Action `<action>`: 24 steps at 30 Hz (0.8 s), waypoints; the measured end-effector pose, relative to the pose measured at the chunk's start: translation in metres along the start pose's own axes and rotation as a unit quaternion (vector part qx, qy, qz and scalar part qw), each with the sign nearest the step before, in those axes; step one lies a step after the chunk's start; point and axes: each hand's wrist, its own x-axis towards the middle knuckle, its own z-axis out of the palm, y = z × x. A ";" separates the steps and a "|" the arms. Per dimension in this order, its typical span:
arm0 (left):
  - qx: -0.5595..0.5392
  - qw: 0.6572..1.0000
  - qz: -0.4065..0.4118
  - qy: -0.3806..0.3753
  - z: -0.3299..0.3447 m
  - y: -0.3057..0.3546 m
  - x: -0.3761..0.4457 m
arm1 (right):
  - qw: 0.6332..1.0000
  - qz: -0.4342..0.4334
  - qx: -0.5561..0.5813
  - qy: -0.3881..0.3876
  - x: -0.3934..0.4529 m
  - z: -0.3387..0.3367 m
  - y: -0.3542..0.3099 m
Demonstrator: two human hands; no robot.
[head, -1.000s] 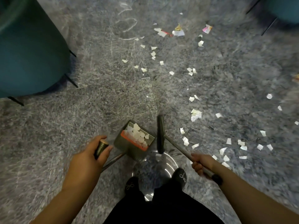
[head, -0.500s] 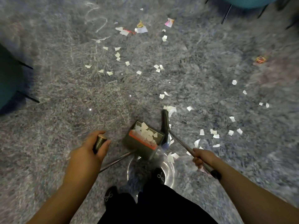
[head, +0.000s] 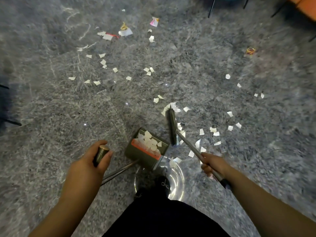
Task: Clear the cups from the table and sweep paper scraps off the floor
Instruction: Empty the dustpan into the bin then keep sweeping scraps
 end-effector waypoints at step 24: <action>0.183 0.923 0.224 -0.254 0.051 -0.013 -0.010 | 0.967 -0.056 0.242 0.049 -0.098 0.014 0.170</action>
